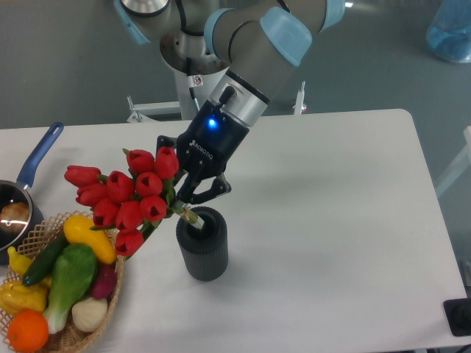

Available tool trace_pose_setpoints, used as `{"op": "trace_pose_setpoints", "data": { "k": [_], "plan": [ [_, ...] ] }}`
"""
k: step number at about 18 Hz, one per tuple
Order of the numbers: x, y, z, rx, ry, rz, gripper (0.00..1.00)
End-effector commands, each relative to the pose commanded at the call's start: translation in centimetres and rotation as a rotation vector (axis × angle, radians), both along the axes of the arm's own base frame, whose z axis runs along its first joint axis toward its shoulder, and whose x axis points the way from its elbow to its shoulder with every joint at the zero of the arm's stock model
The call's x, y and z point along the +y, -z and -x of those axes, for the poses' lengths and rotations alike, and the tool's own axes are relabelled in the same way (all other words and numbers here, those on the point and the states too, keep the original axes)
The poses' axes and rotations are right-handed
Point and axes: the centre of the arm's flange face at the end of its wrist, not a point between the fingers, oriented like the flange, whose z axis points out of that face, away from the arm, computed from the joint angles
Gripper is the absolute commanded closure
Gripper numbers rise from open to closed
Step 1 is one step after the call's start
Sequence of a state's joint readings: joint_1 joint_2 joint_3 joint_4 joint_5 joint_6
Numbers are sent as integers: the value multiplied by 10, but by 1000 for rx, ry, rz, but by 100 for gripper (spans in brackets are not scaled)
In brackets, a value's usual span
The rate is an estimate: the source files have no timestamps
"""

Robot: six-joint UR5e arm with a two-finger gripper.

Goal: Insert the flowers into the vase
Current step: 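Lower the tulip stems into the vase opening with the gripper, then tilt the tulip bunch upright while pushing stems deeper into the vase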

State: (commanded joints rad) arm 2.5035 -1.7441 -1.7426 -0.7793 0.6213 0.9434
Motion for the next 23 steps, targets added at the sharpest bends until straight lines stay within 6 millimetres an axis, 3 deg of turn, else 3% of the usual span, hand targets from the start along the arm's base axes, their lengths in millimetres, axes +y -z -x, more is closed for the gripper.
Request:
{"op": "trace_pose_setpoints", "data": {
  "k": [16,21,23],
  "plan": [
    [-10,49,13,-77,-28,56,100],
    [-10,45,18,-71,-31,44,100],
    [-8,53,21,-82,-31,52,100]
  ]
}}
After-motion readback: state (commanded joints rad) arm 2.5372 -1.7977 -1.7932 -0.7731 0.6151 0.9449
